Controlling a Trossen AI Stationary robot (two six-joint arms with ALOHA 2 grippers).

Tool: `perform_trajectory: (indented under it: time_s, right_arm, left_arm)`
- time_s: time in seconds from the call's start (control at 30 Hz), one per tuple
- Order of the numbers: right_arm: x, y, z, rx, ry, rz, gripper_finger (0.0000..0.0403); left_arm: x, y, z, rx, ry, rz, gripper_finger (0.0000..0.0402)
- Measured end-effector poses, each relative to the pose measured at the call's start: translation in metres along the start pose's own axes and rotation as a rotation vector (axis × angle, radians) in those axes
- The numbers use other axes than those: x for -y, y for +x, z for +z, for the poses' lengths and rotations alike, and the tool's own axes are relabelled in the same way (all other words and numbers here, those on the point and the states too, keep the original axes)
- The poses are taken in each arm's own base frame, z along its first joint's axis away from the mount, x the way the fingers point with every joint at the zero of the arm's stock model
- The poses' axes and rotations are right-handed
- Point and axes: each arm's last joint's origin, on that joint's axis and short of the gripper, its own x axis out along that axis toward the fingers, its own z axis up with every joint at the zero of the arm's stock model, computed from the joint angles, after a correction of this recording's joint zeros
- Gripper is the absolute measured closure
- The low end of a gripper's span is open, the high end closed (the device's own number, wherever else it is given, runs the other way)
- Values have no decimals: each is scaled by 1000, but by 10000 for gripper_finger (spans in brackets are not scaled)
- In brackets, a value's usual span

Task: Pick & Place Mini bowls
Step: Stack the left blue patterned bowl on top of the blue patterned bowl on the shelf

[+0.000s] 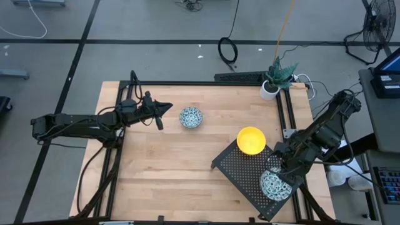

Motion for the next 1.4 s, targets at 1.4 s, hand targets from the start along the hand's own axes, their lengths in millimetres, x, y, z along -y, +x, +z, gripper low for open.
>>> perform_trajectory:
  time_s: [1.4]
  right_arm:
    - [2,12,1,-14,26,40,363]
  left_arm:
    - [0,0,0,3,-5,0,380]
